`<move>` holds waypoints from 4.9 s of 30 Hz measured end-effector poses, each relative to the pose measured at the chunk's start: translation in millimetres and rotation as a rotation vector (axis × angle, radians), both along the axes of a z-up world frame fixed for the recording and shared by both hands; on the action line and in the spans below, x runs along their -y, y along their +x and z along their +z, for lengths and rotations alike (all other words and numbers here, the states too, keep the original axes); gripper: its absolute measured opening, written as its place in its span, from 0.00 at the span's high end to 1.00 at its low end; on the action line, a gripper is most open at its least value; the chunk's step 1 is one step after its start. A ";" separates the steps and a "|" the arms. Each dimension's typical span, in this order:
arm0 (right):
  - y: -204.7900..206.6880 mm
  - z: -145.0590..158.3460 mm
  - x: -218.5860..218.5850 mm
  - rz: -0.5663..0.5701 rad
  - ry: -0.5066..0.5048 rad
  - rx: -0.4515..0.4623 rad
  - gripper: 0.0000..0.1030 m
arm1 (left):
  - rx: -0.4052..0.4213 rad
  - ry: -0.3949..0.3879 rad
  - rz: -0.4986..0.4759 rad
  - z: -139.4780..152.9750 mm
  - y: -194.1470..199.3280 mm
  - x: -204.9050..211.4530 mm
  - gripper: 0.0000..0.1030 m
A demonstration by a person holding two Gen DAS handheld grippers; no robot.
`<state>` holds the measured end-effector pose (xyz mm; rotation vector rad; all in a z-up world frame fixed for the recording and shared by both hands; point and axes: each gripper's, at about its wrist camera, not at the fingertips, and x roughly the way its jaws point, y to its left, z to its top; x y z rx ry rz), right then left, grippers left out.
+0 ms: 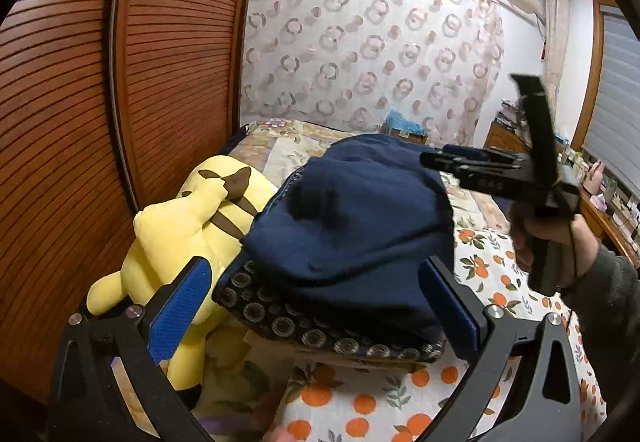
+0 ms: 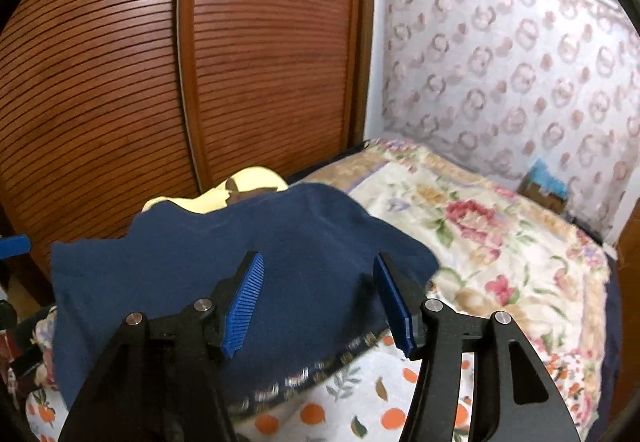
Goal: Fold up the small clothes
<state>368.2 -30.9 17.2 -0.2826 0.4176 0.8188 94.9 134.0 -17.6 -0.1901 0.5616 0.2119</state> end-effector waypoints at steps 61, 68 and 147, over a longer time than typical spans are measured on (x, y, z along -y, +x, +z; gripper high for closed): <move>-374.1 25.9 217.4 -0.571 0.240 0.148 0.15 | 0.176 0.130 -0.281 83.1 -53.1 223.5 0.00; -368.7 20.6 212.2 -0.582 0.239 0.150 0.15 | 0.174 0.131 -0.284 83.2 -53.6 223.7 0.00; -363.7 17.0 230.9 -0.580 0.242 0.152 0.14 | 0.172 0.137 -0.283 84.0 -52.2 225.6 0.00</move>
